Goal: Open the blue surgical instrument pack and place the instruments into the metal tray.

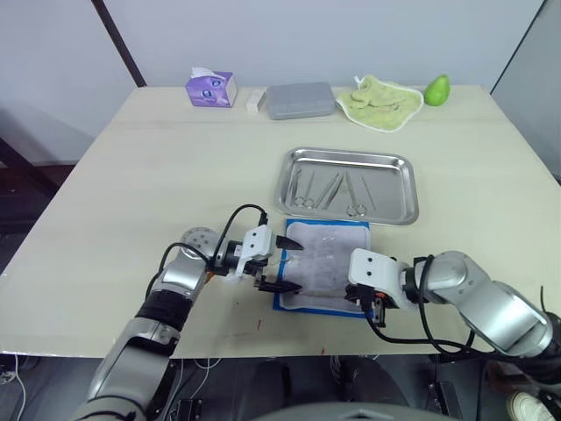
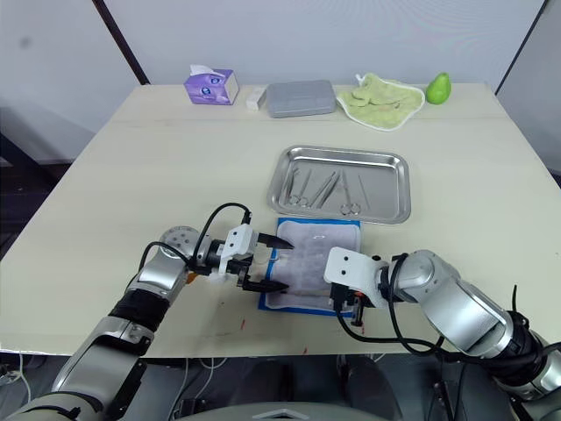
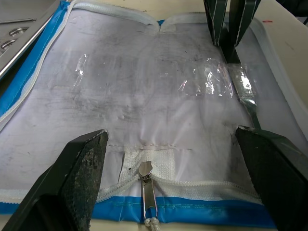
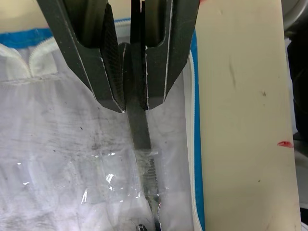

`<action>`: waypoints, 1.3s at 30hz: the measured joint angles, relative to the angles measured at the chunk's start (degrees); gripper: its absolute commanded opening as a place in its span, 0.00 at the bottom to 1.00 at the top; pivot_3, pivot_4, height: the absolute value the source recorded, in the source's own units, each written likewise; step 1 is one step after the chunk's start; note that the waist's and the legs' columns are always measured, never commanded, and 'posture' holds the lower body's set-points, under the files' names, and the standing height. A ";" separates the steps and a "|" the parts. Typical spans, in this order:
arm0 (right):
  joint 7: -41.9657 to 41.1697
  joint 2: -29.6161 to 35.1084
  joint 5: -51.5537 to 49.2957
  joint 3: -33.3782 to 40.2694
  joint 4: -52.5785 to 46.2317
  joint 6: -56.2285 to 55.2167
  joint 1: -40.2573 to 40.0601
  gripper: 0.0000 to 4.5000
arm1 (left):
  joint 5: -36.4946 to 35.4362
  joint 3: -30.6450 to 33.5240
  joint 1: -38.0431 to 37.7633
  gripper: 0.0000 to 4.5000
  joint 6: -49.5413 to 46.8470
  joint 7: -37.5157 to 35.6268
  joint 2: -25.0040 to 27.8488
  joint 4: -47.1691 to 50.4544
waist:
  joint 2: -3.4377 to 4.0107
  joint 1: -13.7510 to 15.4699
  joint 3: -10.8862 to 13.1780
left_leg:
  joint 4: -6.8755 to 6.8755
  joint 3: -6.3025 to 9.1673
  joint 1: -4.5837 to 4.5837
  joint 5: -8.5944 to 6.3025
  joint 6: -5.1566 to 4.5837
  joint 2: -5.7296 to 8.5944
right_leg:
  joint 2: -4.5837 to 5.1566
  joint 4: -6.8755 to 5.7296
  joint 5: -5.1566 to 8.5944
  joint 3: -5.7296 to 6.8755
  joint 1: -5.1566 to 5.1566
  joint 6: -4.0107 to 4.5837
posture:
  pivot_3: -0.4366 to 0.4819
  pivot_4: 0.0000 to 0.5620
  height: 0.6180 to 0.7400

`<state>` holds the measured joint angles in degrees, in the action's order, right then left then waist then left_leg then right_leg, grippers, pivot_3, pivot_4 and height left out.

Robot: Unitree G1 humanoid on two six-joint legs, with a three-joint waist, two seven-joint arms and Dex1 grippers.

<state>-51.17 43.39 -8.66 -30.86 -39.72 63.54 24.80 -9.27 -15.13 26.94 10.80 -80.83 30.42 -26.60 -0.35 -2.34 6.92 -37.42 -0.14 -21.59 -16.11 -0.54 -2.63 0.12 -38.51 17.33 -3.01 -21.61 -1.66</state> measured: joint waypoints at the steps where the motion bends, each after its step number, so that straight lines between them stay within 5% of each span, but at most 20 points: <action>1: -0.11 0.64 -0.86 -0.19 -0.43 0.92 1.20 0.02 | -0.01 -0.01 0.03 1.00 0.00 -0.02 -0.02 0.01 | 0.02 0.00 0.02 | -0.01 0.02 -0.02 0.00 0.00 0.00 | 0.00 0.00 0.00 0.02 -0.01 0.00 | 0.48 0.27 1.00; 21: 0.34 9.53 -6.22 1.69 -4.26 3.57 3.39 0.02 | 0.00 -0.20 0.37 1.00 0.07 -0.02 -0.27 -0.25 | 0.16 0.09 0.15 | -0.01 0.06 -0.06 0.00 0.00 0.03 | 0.07 0.02 0.00 0.06 -0.02 0.00 | 0.48 0.27 1.00; 31: -5.66 21.59 -11.14 21.08 -1.88 -8.03 -9.52 0.01 | -0.01 -0.53 0.76 1.00 0.32 -0.10 -0.48 -0.77 | 0.18 0.24 0.19 | -0.01 0.05 -0.08 0.00 0.00 0.09 | 0.10 0.08 0.01 0.06 0.02 -0.03 | 0.48 0.27 1.00; 36: -4.84 17.32 -17.28 32.61 -0.93 -6.49 -11.53 0.01 | -0.01 -0.55 0.80 1.00 0.44 -0.06 -0.52 -0.90 | 0.13 0.29 0.23 | -0.01 0.05 -0.07 0.00 0.00 0.09 | 0.10 0.07 0.00 0.06 0.04 -0.03 | 0.48 0.27 1.00; 39: 2.73 7.63 -19.45 38.01 -0.28 -2.34 -10.75 0.01 | -0.03 -0.23 0.56 1.00 0.56 -0.07 -0.45 -0.90 | 0.11 0.21 0.21 | -0.01 0.07 -0.06 0.00 0.00 0.06 | 0.06 0.05 0.00 0.04 0.05 -0.03 | 0.48 0.27 1.00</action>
<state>-48.44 51.02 -28.11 7.15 -40.00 61.20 14.05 -9.30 -15.36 27.50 11.36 -80.90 29.97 -27.49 -0.24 -2.13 7.13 -37.43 -0.07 -21.65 -16.11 -0.54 -2.57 0.17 -38.46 17.33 -2.97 -21.55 -1.69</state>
